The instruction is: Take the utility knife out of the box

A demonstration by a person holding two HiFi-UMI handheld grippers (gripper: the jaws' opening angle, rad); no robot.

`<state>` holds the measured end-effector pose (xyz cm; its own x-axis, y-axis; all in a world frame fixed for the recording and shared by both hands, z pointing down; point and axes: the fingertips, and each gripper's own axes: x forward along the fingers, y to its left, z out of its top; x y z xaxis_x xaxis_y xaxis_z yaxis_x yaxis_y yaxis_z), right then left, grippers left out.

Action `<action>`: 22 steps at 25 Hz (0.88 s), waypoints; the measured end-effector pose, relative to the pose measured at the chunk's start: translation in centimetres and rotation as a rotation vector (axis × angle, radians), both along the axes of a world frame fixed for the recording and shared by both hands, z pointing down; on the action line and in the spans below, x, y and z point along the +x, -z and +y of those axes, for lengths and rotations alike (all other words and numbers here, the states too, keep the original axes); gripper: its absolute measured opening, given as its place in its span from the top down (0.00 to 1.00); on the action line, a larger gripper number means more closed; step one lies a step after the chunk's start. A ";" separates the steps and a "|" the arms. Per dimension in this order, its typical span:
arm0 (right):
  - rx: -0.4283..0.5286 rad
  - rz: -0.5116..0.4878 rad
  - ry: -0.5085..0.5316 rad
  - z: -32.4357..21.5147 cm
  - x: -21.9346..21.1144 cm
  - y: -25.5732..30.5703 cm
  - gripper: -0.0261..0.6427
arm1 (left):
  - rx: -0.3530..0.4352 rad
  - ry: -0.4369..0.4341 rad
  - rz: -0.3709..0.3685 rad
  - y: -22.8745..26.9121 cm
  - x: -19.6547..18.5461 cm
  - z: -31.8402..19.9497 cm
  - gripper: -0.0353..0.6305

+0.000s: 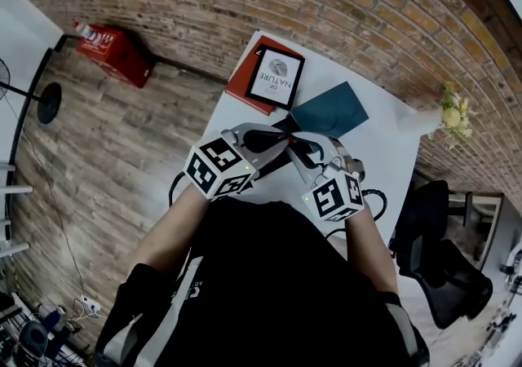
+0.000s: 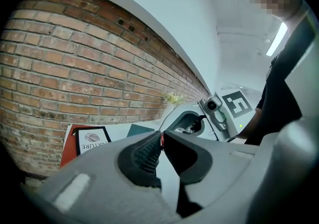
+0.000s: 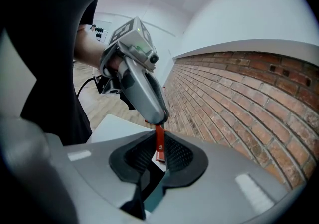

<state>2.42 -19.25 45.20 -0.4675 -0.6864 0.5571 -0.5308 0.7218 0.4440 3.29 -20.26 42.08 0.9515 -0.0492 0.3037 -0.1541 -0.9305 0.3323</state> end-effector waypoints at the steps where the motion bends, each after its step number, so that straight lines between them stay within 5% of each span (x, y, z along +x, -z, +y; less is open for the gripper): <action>1: 0.004 0.003 0.004 0.0 -0.1 0.1 0.88 | 0.004 -0.002 0.001 0.1 0.0 0.1 0.91; 22: 0.018 -0.092 -0.125 4.4 5.3 0.8 0.87 | 0.054 -0.027 0.040 1.9 3.0 3.6 0.92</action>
<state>7.68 -14.87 44.35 -0.4260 -0.7518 0.5033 -0.6551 0.6400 0.4015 6.32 -16.63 40.14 0.9639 -0.0390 0.2633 -0.1168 -0.9509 0.2865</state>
